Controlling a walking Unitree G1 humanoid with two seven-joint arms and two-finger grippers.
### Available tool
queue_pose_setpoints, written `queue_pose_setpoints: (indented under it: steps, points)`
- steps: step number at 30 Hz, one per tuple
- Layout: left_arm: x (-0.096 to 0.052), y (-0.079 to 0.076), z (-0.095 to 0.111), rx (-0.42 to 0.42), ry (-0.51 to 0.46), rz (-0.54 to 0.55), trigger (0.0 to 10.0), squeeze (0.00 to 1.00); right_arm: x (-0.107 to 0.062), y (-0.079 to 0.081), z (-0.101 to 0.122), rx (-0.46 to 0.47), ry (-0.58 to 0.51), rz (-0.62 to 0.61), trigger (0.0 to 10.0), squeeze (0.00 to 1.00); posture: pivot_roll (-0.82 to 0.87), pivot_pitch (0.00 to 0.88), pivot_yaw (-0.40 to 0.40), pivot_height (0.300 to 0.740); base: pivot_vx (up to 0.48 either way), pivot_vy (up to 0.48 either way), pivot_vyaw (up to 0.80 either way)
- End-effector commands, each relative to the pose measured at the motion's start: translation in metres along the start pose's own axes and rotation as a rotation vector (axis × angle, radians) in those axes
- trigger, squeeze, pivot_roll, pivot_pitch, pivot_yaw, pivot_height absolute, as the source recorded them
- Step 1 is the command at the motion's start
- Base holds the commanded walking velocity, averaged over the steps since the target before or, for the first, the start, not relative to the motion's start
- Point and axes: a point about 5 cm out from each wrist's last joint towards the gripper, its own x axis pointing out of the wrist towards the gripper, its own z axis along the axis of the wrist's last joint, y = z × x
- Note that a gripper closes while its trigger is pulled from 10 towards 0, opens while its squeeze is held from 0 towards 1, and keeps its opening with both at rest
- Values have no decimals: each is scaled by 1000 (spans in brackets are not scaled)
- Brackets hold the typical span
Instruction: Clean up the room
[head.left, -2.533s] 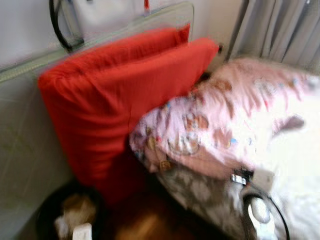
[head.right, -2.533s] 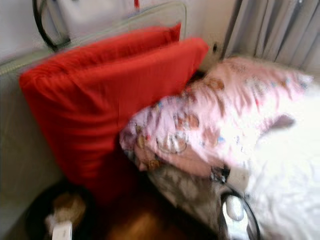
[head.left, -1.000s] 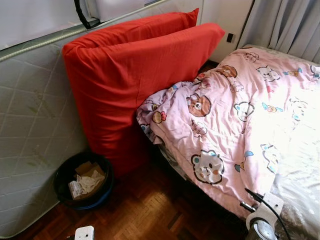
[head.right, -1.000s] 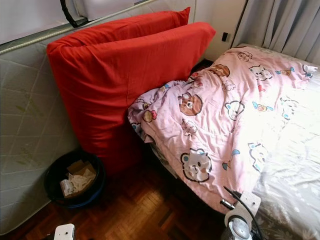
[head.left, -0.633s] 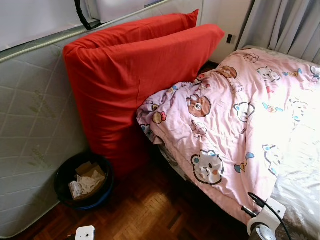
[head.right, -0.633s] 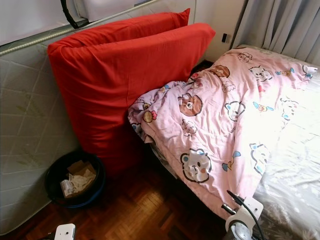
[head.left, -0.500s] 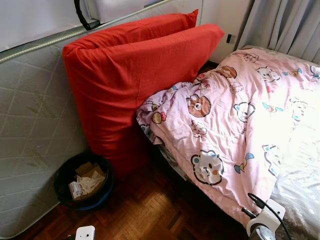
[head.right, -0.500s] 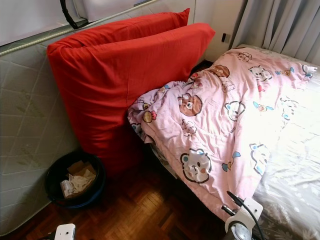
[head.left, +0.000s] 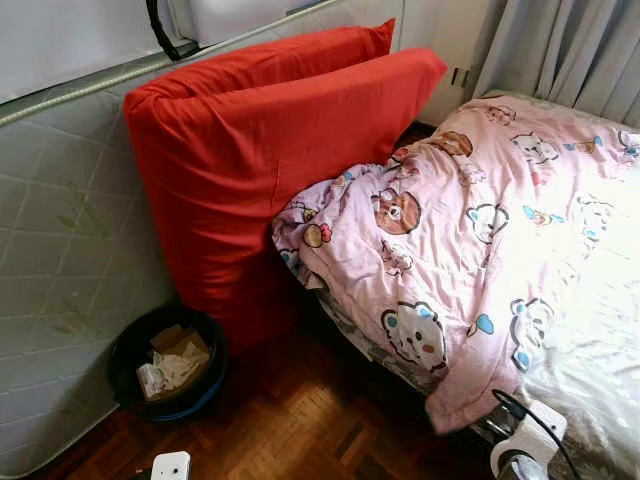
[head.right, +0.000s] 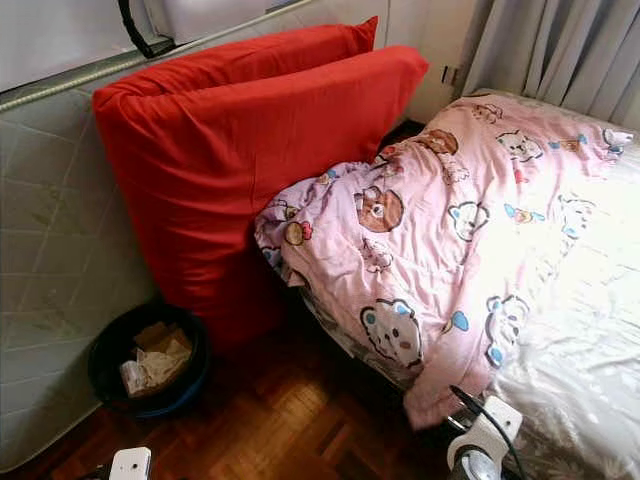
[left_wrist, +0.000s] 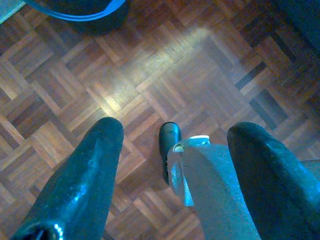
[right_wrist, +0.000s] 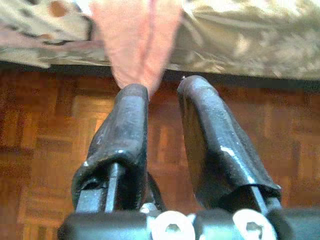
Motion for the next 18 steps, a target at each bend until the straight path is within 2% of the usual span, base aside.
queue_pose_setpoints:
  steps: [1,4,6,9,11,13,18]
  points:
    - [-1,2,-4,8,27,6,10000,0,-3,5,-11,-55,29,49,10000,0,-68,67,7,740,0,0,0]
    - [-1,2,-4,6,27,6,10000,0,-5,11,-20,-139,63,127,10000,0,-66,64,5,740,0,0,0]
    - [-1,1,-4,1,26,7,10000,0,-8,11,-29,-160,93,147,10000,0,-67,62,5,740,0,0,0]
    - [-1,1,-4,-2,26,8,10000,0,-10,7,-37,-206,125,142,10000,0,-66,60,4,740,0,0,0]
    - [0,1,-4,-9,25,11,10000,0,-14,0,-49,-295,166,132,10000,0,-63,58,4,740,0,0,0]
    - [0,1,-4,-12,25,13,10000,0,-15,-2,-51,-310,171,135,10000,0,-63,58,4,740,0,0,0]
    - [0,1,-4,-33,27,25,10000,0,-18,-14,-57,-308,180,120,10000,0,-69,57,4,740,0,0,694]
